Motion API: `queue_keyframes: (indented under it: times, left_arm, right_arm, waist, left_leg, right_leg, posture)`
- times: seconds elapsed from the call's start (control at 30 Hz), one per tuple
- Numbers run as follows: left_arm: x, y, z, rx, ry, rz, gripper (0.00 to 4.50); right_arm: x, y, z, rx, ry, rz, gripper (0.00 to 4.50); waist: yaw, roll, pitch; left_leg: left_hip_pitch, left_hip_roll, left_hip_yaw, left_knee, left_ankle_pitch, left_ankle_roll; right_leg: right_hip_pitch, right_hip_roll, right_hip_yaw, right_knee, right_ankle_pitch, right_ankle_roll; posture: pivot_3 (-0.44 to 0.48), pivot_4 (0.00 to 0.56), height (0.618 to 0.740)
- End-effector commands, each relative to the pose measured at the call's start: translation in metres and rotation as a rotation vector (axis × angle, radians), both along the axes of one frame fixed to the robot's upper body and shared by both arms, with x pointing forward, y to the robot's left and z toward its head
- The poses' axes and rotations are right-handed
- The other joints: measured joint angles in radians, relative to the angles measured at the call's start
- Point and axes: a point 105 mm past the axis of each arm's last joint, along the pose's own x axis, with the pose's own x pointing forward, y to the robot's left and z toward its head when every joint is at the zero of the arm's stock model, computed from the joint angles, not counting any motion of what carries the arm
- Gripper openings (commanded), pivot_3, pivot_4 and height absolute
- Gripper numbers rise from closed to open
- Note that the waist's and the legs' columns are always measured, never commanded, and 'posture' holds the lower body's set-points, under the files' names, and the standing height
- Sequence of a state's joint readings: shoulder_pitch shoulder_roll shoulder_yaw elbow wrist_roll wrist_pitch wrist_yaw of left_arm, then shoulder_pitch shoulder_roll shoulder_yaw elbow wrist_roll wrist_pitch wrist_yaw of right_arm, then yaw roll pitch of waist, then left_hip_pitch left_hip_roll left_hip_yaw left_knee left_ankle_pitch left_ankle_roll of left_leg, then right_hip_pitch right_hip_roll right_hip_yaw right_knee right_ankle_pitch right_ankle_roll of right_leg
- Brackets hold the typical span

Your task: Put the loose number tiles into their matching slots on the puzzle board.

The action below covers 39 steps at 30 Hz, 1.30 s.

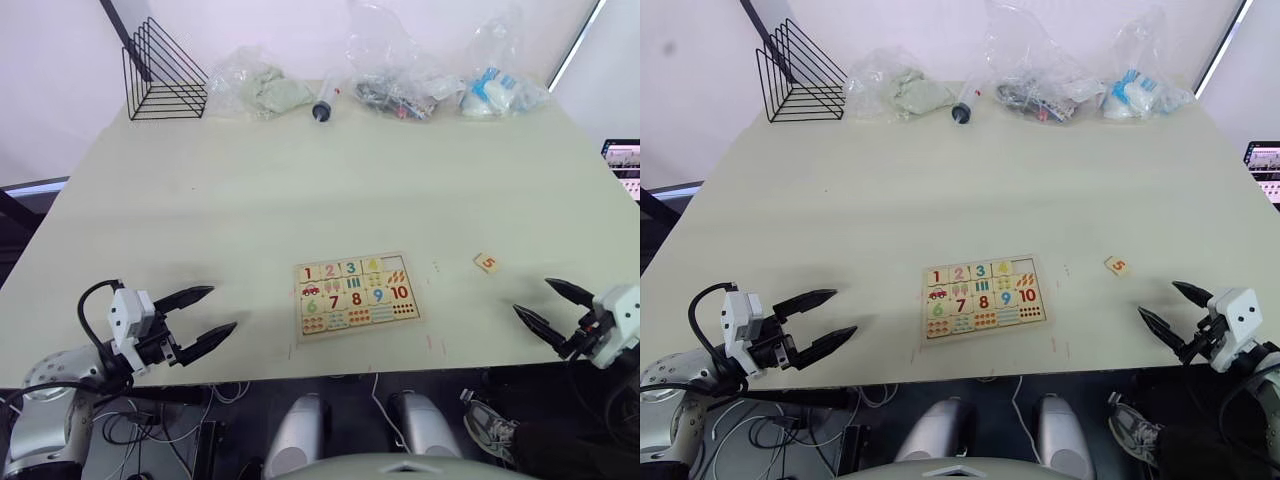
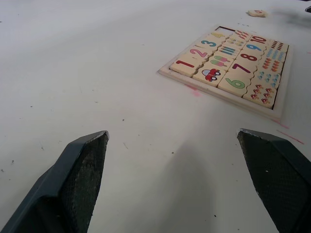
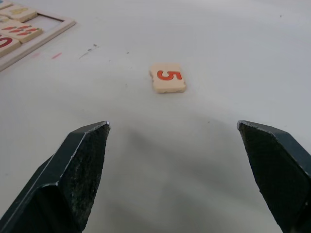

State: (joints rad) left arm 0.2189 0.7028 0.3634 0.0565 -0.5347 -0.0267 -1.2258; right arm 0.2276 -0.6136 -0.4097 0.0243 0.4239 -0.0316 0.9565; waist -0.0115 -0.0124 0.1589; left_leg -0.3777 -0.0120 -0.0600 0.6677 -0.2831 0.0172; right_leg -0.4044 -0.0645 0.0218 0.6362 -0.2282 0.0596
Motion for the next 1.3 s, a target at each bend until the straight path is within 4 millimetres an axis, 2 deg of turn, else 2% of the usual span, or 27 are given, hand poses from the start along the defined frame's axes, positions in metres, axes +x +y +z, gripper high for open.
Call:
queue_keyframes:
  times: [0.03, 1.3]
  left_arm:
    - [-0.001, 0.002, 0.007, 0.003, -0.032, 0.002, 4.50]
    - [0.000, -0.002, 0.004, 0.012, -0.044, -0.020, 4.50]
  right_arm:
    - [-0.001, 0.000, 0.007, -0.014, -0.054, 0.018, 4.41]
    - [0.010, 0.011, 0.008, -0.002, -0.063, 0.097, 4.41]
  waist:
    - [0.000, 0.000, 0.000]
    - [0.000, 0.000, 0.000]
  left_leg:
    - [0.000, 0.000, 0.000, 0.000, 0.000, 0.000]
    - [0.000, 0.000, 0.000, 0.000, 0.000, 0.000]
  right_leg:
    - [0.000, 0.000, 0.000, 0.000, 0.000, 0.000]
    - [0.000, 0.000, 0.000, 0.000, 0.001, 0.001]
  posture:
    - [0.000, 0.150, 0.740]
    - [0.000, 0.150, 0.740]
